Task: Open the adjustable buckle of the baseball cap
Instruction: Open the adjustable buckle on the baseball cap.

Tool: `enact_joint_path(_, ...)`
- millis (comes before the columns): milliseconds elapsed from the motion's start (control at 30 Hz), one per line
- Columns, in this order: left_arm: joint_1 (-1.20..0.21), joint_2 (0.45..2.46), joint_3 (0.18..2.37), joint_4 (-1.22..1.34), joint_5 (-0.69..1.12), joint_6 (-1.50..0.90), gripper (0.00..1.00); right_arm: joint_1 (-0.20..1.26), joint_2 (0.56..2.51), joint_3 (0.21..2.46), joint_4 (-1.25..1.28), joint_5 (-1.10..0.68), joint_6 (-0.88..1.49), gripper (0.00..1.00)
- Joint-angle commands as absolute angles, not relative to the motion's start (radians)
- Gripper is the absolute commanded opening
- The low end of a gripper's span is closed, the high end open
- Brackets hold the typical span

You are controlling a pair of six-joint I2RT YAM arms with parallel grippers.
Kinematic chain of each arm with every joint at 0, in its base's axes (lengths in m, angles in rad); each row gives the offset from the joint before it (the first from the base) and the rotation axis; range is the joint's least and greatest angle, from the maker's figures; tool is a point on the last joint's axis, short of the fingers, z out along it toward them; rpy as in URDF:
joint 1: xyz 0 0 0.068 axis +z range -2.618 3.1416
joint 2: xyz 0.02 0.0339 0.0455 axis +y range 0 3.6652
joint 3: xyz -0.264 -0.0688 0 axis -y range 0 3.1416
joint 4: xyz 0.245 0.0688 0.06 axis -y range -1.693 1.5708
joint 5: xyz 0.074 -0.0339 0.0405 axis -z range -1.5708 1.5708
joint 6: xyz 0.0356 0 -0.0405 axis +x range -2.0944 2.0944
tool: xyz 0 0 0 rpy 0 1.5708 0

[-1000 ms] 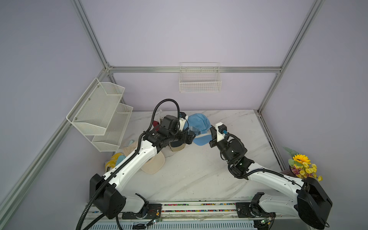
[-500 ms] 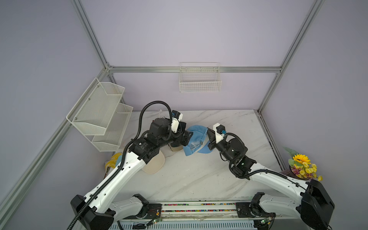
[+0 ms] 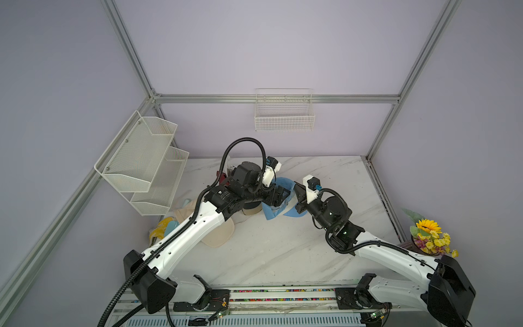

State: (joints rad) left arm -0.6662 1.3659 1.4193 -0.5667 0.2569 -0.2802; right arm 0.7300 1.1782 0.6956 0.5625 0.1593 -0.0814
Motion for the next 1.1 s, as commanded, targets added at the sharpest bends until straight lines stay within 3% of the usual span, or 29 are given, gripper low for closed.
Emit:
enact_joint_path(0, -0.678, 1.356, 1.469, -0.547, 0.283, -0.297, 0.73, 0.729, 1.183, 0.725, 0.578, 0.164, -0.062, 0.0)
enact_joint_path(733, -0.715, 1.463, 1.51, -0.547, 0.291, -0.288, 0.57, 0.729, 1.157, 0.745, 0.543, 0.155, -0.04, 0.0)
enact_joint_path(1067, -0.715, 1.455, 1.509, -0.548, 0.275, -0.284, 0.25, 0.729, 1.157, 0.743, 0.542, 0.163, -0.042, 0.0)
